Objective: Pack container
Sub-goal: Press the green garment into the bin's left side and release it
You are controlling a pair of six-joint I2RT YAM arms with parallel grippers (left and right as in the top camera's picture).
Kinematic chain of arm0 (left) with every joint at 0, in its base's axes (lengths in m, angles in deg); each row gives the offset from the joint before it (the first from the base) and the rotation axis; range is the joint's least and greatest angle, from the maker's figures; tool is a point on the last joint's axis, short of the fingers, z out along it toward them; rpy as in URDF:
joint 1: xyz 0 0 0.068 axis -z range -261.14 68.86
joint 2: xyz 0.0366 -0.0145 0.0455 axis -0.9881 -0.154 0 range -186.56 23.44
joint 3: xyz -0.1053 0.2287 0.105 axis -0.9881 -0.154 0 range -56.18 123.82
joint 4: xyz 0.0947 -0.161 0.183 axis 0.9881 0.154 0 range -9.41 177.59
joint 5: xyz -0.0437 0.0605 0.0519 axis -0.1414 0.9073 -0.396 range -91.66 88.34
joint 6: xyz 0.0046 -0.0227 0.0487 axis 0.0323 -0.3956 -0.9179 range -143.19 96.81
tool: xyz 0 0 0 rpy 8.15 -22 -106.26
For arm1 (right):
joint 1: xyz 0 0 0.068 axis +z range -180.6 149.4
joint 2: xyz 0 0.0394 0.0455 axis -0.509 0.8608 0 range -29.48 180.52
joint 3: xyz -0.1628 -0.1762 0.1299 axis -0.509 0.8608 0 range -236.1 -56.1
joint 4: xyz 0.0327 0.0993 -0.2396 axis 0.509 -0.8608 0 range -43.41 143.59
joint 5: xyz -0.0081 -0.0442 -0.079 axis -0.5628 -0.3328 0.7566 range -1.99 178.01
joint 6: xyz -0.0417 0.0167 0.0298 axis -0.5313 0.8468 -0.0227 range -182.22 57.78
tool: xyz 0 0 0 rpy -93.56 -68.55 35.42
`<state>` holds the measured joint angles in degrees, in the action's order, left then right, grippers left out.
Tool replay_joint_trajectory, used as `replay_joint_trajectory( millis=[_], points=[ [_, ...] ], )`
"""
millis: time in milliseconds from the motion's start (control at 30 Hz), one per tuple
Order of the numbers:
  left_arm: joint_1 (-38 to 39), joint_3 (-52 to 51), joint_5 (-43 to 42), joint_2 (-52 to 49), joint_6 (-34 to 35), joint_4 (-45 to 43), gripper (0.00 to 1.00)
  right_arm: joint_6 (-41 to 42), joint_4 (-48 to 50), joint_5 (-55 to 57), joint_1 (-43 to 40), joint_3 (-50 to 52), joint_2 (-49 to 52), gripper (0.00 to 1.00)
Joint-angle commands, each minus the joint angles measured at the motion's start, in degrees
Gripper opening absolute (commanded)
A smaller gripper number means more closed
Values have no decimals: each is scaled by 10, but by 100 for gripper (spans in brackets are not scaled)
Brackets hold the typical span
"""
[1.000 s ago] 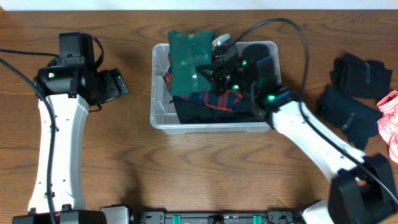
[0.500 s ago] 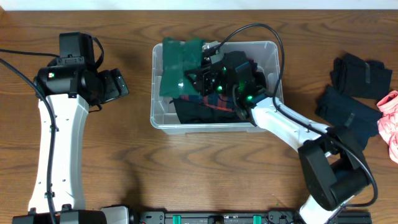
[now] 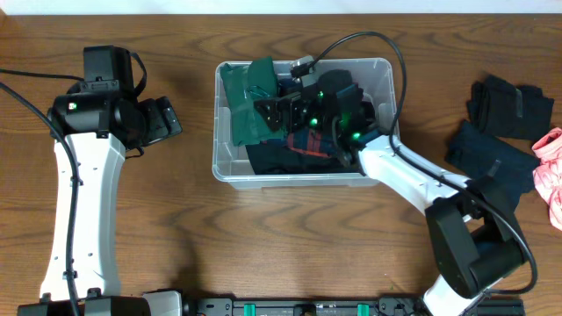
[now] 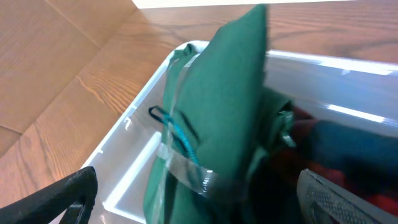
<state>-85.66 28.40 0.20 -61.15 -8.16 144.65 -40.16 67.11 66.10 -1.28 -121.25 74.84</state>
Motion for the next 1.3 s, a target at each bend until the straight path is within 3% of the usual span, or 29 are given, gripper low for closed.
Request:
replay_joint_trajectory(
  millis=[0,100,167,267,433,567,800,1267],
  points=[
    [-3,-2,3,-4,3,-1,98,-45,-24,-10,-4,-44,-30,85],
    [-3,-2,3,-4,3,-1,98,-80,-57,14,7,-64,-30,18],
    [-3,-2,3,-4,3,-1,98,-82,-67,46,11,-71,-30,2],
    [-3,-2,3,-4,3,0,98,-96,-101,68,13,-92,-30,1],
    [-3,-2,3,-4,1,-2,98,-155,-261,94,19,-195,-30,1],
    [-3,-2,3,-4,1,-7,98,-212,-325,130,30,-267,-29,1],
    [-3,-2,3,-4,1,-9,98,-224,-325,126,38,-284,-11,1],
    [-3,-2,3,-4,1,-9,98,-214,-309,123,56,-284,154,1]
  ],
)
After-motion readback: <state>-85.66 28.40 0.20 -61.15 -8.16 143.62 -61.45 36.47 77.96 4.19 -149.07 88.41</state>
